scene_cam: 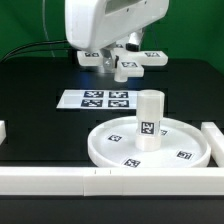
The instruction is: Assemble round table
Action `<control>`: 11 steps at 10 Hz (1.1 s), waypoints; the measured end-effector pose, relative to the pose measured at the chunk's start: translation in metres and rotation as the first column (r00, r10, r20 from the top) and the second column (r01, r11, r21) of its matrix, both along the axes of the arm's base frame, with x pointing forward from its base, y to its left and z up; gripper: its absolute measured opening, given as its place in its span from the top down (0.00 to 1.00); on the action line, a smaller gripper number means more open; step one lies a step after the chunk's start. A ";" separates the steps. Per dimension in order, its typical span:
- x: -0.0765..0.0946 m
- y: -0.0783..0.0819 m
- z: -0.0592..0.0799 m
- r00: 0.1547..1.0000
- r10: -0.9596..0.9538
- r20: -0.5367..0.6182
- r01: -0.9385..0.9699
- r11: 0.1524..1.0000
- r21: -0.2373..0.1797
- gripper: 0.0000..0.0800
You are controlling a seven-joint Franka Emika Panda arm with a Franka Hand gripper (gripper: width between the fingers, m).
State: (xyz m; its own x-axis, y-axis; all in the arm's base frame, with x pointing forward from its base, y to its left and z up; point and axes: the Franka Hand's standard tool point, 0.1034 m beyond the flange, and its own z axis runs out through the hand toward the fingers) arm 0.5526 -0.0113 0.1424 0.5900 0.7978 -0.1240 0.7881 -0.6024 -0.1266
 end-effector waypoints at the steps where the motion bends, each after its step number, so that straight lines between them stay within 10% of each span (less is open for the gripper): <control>1: 0.000 0.000 0.000 1.000 0.001 -0.001 -0.001 1.000 0.000 0.44; 6: 0.024 0.036 0.006 0.999 -0.050 -0.002 0.050 0.995 0.091 0.44; 11: 0.025 0.037 0.001 0.996 -0.051 0.070 0.045 0.995 0.090 0.44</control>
Offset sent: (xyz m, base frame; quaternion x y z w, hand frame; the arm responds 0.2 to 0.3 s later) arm 0.0206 0.0565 0.0088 0.0761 0.0681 0.0241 0.9945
